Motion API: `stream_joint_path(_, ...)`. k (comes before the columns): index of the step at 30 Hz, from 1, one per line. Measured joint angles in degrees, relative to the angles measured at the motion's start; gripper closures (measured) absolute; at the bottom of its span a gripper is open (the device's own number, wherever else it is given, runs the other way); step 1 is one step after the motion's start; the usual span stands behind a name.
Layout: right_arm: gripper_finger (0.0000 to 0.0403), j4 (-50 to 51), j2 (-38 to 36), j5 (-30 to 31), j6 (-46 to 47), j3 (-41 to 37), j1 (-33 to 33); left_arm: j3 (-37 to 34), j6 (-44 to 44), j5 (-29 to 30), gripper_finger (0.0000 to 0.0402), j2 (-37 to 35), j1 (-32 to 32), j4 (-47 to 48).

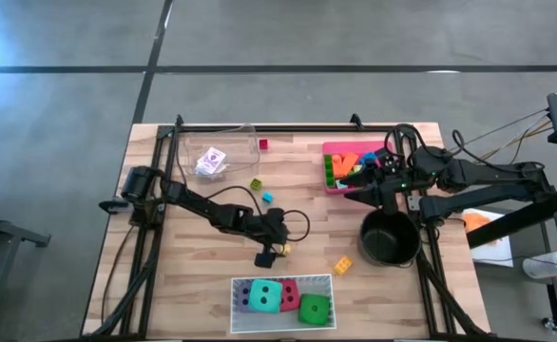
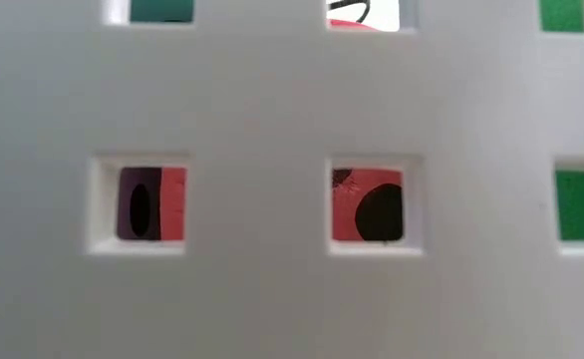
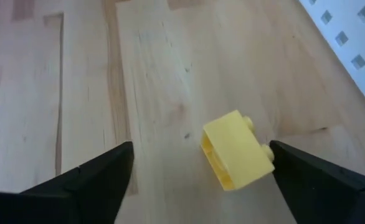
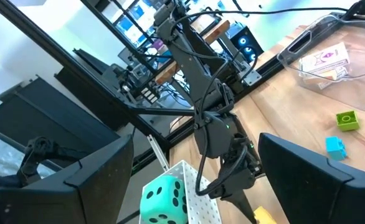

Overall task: Pick & Place Toys
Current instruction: Put the yellow game piece into the red bin, then adjust the black bucket

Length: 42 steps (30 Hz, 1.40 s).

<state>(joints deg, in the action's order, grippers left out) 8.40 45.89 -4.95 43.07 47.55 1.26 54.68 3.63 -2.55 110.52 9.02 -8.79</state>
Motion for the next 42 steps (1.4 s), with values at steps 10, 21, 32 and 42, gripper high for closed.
stream_joint_path(10,0.0069,0.0,0.0,0.2,0.0,0.0,0.0,-0.4,-6.2,0.0,0.0167,0.0,0.1,1.0)
stream_joint_path(21,0.0069,-0.1,0.0,0.2,0.0,0.0,0.0,-0.4,-7.1,-0.5,0.0278,0.0,0.3,0.2)
stream_joint_path(32,0.0069,-0.1,0.0,0.1,0.0,0.0,0.0,-0.4,-7.1,-0.6,0.0366,0.0,0.3,-2.3)
stream_joint_path(42,0.0069,-0.1,0.0,0.0,0.0,0.0,0.0,-0.4,-11.0,-0.6,0.0399,0.0,0.3,-2.1)
